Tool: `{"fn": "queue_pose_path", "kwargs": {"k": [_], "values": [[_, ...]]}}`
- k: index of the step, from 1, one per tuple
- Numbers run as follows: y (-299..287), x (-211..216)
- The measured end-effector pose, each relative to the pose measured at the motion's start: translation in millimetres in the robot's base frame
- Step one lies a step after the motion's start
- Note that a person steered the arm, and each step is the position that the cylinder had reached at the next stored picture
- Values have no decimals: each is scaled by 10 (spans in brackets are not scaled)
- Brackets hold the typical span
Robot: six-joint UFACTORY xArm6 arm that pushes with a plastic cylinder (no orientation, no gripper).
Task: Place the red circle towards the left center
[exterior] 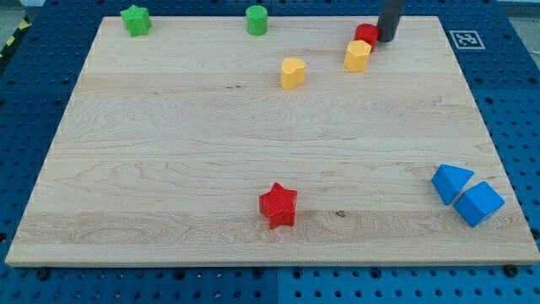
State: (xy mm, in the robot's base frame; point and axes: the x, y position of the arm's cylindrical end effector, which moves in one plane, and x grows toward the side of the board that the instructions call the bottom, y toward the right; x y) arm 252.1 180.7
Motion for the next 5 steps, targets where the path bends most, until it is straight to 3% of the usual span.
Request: {"fn": "queue_pose_path", "kwargs": {"k": [5], "values": [[-1345,182]]}}
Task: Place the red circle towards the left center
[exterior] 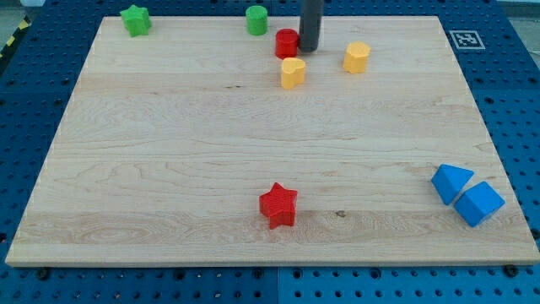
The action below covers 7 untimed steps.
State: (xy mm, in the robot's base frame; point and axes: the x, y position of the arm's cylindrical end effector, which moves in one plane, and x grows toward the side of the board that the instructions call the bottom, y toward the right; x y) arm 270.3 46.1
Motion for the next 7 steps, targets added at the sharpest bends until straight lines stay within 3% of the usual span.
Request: {"fn": "queue_pose_path", "kwargs": {"k": [7], "values": [[-1924,-85]]}}
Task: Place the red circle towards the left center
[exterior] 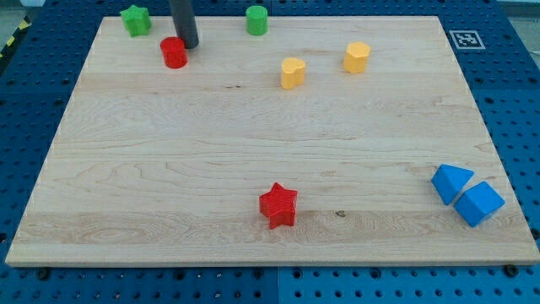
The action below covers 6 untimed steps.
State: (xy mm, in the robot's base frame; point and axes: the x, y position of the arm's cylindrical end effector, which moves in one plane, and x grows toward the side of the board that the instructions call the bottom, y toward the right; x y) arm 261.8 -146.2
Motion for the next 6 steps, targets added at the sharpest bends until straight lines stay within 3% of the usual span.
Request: {"fn": "queue_pose_path", "kwargs": {"k": [2,6], "values": [[-123,166],[-66,970]]}}
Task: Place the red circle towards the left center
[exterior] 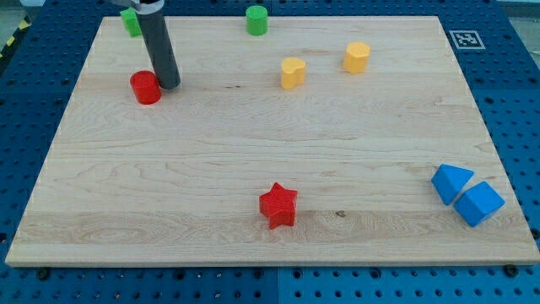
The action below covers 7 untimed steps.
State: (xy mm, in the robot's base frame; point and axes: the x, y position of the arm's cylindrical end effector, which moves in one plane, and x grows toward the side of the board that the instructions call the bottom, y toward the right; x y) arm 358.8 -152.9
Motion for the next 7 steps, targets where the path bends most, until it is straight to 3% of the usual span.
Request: {"fn": "queue_pose_path", "kwargs": {"k": [2,5,7], "values": [[29,191],[-342,-18],[-24,-687]]}}
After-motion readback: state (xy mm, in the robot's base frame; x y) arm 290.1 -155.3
